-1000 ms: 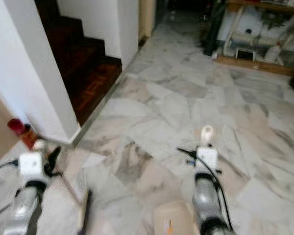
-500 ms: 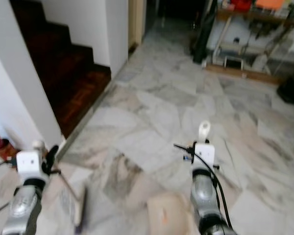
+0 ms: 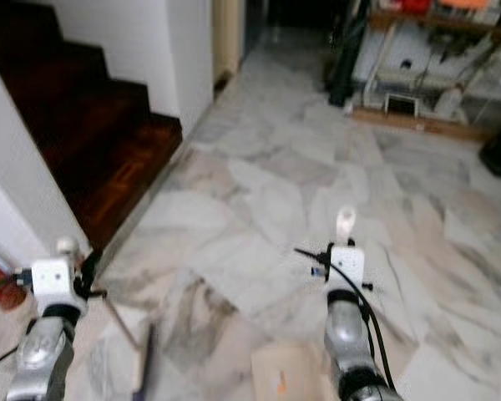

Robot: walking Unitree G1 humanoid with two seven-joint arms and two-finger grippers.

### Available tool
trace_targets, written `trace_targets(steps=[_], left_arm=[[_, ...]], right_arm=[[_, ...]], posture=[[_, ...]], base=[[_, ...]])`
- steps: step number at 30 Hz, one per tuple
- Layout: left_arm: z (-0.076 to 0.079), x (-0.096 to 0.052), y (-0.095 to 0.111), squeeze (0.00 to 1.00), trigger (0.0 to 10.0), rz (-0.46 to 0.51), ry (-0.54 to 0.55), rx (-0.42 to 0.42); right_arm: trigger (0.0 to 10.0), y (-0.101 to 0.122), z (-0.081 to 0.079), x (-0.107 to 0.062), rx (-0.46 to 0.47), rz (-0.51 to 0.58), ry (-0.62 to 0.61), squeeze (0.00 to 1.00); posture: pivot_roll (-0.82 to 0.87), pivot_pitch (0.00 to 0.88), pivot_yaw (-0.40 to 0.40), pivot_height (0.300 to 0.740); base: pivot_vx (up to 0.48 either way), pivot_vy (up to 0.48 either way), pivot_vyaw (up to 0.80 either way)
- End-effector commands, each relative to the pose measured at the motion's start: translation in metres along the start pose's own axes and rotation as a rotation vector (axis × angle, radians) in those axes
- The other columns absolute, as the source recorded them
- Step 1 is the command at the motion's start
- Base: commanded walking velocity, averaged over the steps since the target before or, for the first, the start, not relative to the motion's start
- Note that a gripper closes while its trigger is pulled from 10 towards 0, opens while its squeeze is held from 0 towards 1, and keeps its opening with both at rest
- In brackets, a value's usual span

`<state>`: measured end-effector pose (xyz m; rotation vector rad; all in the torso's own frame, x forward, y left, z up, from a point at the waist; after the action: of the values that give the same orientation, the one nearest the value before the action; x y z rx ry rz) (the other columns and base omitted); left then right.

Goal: Sweep floor

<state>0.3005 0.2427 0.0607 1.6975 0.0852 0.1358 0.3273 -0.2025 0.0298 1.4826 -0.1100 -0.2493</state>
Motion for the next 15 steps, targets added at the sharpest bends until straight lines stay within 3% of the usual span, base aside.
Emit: trace_targets(steps=[1, 15], left_arm=[[0.0097, 0.0026, 0.0053, 0.0, 10.0, 0.025, -0.023, -0.004], [0.0083, 0.002, 0.0041, 0.0, 10.0, 0.023, -0.02, -0.003]], right_arm=[[10.0, 0.0055, 0.0097, 0.0035, -0.005, 0.022, -0.023, 0.0], [10.0, 0.006, 0.006, 0.0035, -0.002, 0.024, 0.005, 0.0]], posture=[[0.0, 0.0, -0.03, 0.74], [0.0, 0.0, -0.032, 0.74]], base=[[0.364, 0.0, 0.0], [0.364, 0.0, 0.0]])
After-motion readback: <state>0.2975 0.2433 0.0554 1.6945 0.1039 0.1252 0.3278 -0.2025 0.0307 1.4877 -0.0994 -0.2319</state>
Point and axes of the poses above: a point about 5 cm out from each wrist's last joint towards the gripper, its own x axis pointing out of the wrist towards the gripper, its own y axis along the axis of the wrist's last joint, z = x × y, the point moved 3 cm from there along x, pointing out of the wrist towards the gripper, and after that the axes turned 2 degrees about x, right-handed, at the moved point
